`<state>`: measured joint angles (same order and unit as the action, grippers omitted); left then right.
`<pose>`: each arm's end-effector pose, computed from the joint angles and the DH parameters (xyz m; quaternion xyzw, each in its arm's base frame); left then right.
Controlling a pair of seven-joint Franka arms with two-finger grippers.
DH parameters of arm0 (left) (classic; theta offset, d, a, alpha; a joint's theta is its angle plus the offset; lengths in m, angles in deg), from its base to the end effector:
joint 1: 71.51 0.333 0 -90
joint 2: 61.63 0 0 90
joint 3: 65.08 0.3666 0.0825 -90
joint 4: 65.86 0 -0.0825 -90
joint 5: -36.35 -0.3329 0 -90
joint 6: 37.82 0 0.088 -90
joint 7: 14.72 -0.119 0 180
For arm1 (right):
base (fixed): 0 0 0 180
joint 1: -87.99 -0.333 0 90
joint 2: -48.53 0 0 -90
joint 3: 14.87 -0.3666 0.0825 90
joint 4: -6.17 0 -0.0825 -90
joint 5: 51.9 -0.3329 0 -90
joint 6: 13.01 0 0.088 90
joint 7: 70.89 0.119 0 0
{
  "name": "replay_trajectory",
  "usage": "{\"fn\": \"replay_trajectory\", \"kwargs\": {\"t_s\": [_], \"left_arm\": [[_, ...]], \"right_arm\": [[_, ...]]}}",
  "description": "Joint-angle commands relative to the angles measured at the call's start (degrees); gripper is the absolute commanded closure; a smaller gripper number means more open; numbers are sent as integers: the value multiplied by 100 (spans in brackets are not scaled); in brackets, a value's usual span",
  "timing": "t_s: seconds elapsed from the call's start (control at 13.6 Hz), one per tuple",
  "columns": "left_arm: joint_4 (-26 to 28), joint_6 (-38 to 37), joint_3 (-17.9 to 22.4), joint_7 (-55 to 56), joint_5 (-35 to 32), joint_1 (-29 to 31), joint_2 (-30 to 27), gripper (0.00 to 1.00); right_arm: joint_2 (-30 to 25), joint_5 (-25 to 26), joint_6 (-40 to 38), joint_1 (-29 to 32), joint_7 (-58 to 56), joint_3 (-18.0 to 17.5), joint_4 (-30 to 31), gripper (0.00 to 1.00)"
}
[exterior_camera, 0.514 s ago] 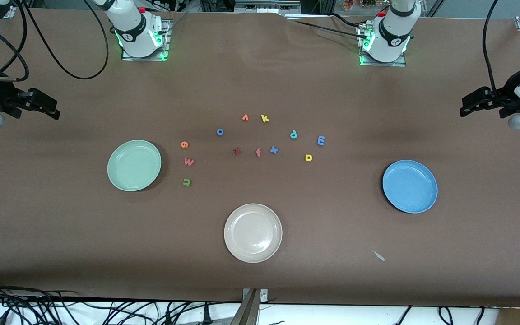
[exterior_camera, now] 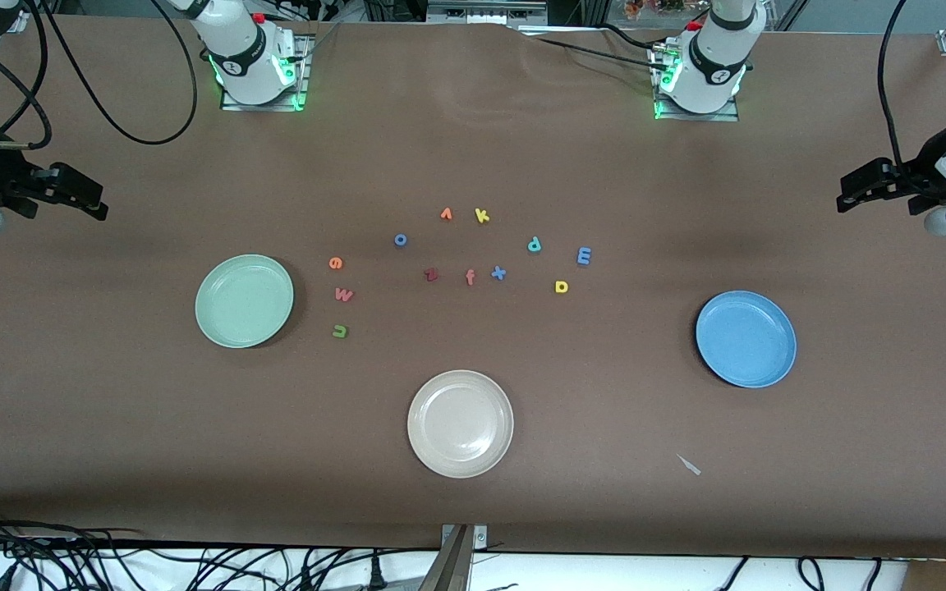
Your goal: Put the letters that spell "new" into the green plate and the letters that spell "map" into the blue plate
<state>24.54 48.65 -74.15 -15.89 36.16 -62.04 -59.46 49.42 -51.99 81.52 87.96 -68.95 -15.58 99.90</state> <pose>0.5073 0.0058 0.6363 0.9986 -0.0068 -0.0529 0.0021 0.5144 0.0068 0.6346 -0.9999 0.0105 0.0008 0.0009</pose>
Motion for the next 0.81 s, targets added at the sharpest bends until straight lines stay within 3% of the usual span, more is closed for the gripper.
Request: {"fn": "replay_trajectory", "kwargs": {"t_s": [0.0, 0.73], "left_arm": [[21, -34, 11, -120, 81, 20, -32, 0], [13, -25, 11, -120, 90, 20, -23, 0]], "right_arm": [[-124, -53, -5, 109, -53, -87, 127, 0], [-115, -62, -14, 109, 26, -87, 127, 0]]}}
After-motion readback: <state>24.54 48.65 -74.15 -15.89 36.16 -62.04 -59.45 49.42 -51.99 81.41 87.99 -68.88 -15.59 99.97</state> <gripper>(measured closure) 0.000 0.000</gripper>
